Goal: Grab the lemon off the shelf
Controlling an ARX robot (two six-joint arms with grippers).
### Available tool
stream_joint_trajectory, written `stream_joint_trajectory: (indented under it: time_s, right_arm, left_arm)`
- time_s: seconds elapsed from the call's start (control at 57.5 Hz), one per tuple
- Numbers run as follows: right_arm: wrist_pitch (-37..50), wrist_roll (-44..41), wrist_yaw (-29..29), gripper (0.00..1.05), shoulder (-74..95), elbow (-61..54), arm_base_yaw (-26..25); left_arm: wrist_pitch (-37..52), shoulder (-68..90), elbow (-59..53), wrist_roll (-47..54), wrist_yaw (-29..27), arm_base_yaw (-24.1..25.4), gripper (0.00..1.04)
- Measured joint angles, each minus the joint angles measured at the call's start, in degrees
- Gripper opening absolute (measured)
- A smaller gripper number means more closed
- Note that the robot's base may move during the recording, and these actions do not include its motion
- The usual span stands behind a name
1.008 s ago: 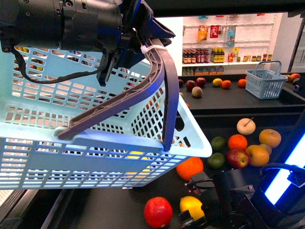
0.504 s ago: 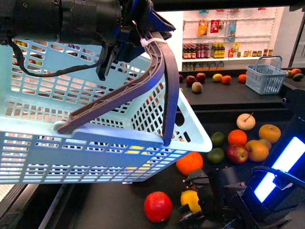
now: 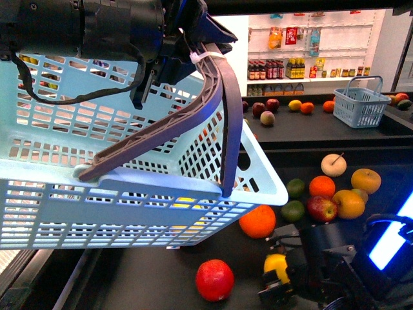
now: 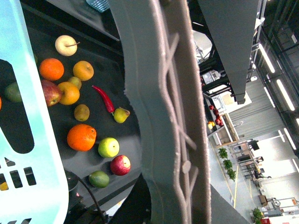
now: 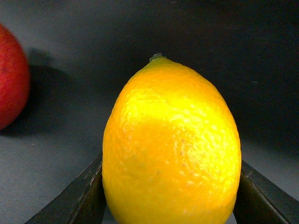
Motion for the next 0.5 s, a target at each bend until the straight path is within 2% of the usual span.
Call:
stream_joint_trajectory:
  time_s: [0.156, 0.243, 0.348, 0.504]
  right_arm:
    - [2.23, 2.69, 2.78, 0.63, -6.8, -3.8, -5.46]
    - [4.46, 5.35, 2.45, 0.63, -12.46, -6.71, -8.9]
    - [6.38, 10.6, 0.17, 0.63, -20.79, -11.06, -11.5]
    - [9.14, 18.03, -5.25, 0.63, -32.28, -17.05, -10.95]
  left_arm:
    - [0.0, 0.0, 0.0, 0.0, 0.02, 0.0, 0.08]
    - [0.0, 0.0, 0.0, 0.0, 0.0, 0.0, 0.08]
    - [0.0, 0.0, 0.0, 0.0, 0.02, 0.0, 0.08]
    - [0.0, 0.0, 0.0, 0.0, 0.07, -0.02, 0.08]
